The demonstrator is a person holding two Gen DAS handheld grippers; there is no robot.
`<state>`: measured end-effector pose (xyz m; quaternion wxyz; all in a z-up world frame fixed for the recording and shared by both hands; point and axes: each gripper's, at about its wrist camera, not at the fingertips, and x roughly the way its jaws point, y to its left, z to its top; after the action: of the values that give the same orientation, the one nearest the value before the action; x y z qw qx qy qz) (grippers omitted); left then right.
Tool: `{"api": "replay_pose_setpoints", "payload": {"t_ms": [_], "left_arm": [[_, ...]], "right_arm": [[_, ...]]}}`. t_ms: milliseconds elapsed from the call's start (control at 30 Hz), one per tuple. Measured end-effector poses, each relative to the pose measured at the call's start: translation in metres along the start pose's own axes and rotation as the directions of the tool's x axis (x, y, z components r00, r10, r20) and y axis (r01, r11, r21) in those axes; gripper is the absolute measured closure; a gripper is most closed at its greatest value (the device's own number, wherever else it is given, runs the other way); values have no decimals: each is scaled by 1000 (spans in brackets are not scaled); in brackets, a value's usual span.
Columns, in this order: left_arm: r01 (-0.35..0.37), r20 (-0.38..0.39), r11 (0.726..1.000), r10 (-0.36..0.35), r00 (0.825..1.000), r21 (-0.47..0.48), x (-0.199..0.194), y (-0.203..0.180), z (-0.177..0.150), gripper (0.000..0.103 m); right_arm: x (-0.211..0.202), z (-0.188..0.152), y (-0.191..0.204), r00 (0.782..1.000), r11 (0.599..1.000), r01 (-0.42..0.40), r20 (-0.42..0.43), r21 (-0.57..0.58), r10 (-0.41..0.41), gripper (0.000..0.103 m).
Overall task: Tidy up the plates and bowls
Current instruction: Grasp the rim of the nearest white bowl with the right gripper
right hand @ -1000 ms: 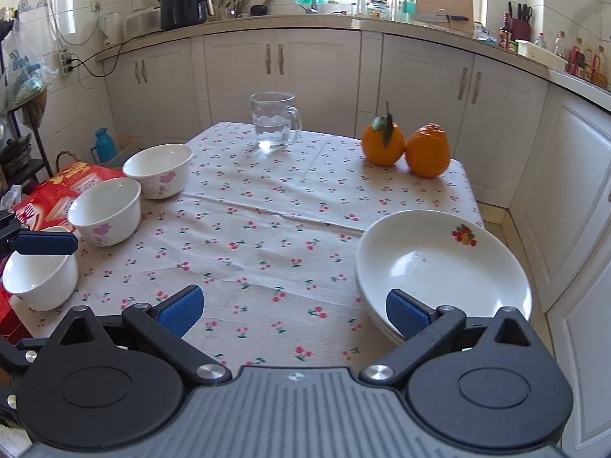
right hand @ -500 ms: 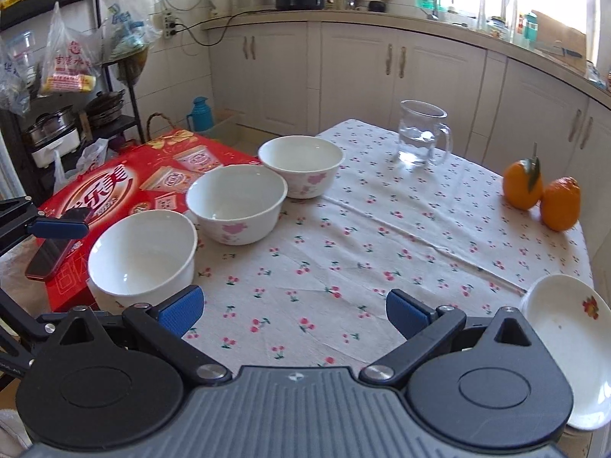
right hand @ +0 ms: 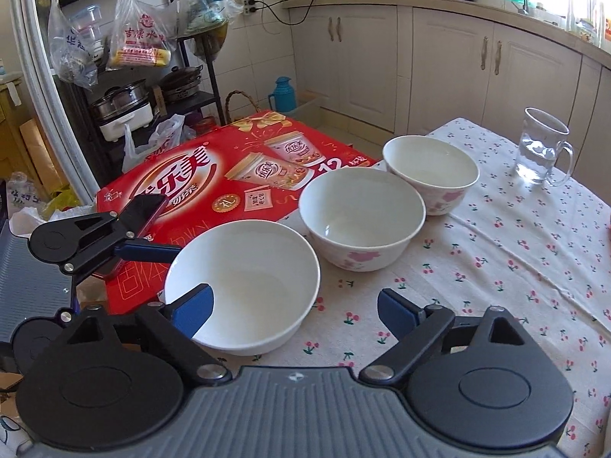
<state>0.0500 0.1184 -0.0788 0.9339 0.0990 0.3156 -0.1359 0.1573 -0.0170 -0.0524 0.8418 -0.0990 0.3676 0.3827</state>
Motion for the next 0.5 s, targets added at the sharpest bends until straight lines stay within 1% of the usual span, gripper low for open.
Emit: {"api": "replay_pose_setpoints", "payload": {"t_ms": [167,233,400,500], "left_arm": [[21,0,1000,-21,1000,-6,5,3,0,13],[30,0,999,-30,1000,-12,6,4,1,16],[46,-2,999,-46,999,-12,7,5,2,18],[49,-2,999,-49,999,-9,7,5,2,18]], "right_arm": [[15,3,1,999,999,-37,-33,3,37,20],[19,4,1,998,999,-50,-39,11,51,23],[26,5,-1,995,996,-89,-53,27,90,35],[27,5,0,994,995,-93,-55,27,94,36]]}}
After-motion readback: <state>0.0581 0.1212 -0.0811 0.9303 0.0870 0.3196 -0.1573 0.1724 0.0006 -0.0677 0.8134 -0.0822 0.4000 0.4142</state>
